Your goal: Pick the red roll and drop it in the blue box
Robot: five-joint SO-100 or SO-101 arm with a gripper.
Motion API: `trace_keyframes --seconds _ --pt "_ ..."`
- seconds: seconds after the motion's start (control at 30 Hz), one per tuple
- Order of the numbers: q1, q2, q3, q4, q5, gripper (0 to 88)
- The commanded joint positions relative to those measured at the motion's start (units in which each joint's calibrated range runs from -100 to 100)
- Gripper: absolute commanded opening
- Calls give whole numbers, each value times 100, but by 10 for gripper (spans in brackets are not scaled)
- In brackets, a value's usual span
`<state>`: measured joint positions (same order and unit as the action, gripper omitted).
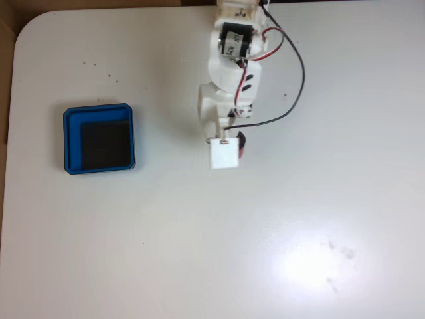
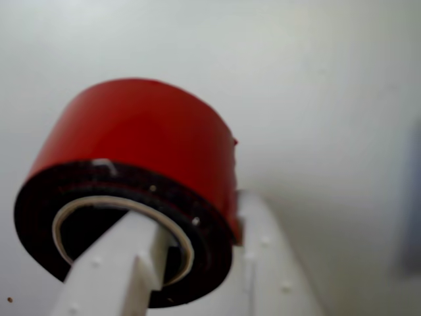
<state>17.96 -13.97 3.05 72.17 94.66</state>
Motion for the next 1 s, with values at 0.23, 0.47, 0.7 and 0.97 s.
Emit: trace_keyframes --seconds 0.23,0.47,0.7,0.97 --pt "2811 -217 -287 -72 0 7" --pt "3348 151 -269 -723 -9 7" --pt "4071 870 -269 -2539 -61 6" --pt "4569 1798 -260 -3413 -61 6"
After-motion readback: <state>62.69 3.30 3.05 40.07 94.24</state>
